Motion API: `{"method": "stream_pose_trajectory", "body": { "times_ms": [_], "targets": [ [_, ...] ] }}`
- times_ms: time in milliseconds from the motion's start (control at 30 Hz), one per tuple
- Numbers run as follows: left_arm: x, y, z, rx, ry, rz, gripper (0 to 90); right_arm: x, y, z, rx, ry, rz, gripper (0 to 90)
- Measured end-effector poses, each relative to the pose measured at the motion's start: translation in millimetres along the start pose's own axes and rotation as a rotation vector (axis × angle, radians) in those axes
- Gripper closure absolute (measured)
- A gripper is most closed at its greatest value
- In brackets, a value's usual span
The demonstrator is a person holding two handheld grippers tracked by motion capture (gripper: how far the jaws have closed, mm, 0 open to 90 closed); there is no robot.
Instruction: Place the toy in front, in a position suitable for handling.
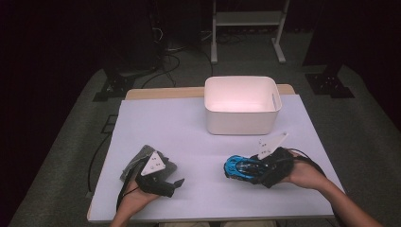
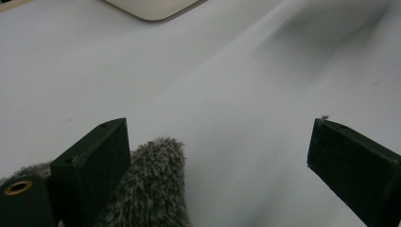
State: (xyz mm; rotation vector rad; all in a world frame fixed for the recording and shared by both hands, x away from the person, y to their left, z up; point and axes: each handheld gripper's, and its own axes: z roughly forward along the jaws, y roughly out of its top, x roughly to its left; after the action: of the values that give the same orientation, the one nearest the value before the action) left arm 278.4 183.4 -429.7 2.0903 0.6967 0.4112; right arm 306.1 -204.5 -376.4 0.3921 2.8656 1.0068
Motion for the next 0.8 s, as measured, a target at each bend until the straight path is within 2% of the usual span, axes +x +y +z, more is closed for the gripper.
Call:
{"method": "stream_pose_trajectory", "body": {
  "times_ms": [167,267,400,800],
  "targets": [
    [4.9,-0.8,-4.2,-0.01,0.007,-0.013,6.1,2.0,12.7,13.1,0.012,0.028,-0.031,25.4],
    [8.3,-0.5,-9.0,-0.035,0.007,-0.032,6.1,4.0,26.2,26.0,0.024,0.053,-0.063,25.4],
    [10.3,0.0,-12.9,-0.041,0.016,-0.033,6.1,6.1,36.1,36.6,0.029,0.07,-0.089,25.4],
    [16.8,-3.0,-17.4,-0.044,0.032,-0.049,6.1,6.6,48.2,65.7,0.048,0.112,-0.12,25.4]
  ]
}}
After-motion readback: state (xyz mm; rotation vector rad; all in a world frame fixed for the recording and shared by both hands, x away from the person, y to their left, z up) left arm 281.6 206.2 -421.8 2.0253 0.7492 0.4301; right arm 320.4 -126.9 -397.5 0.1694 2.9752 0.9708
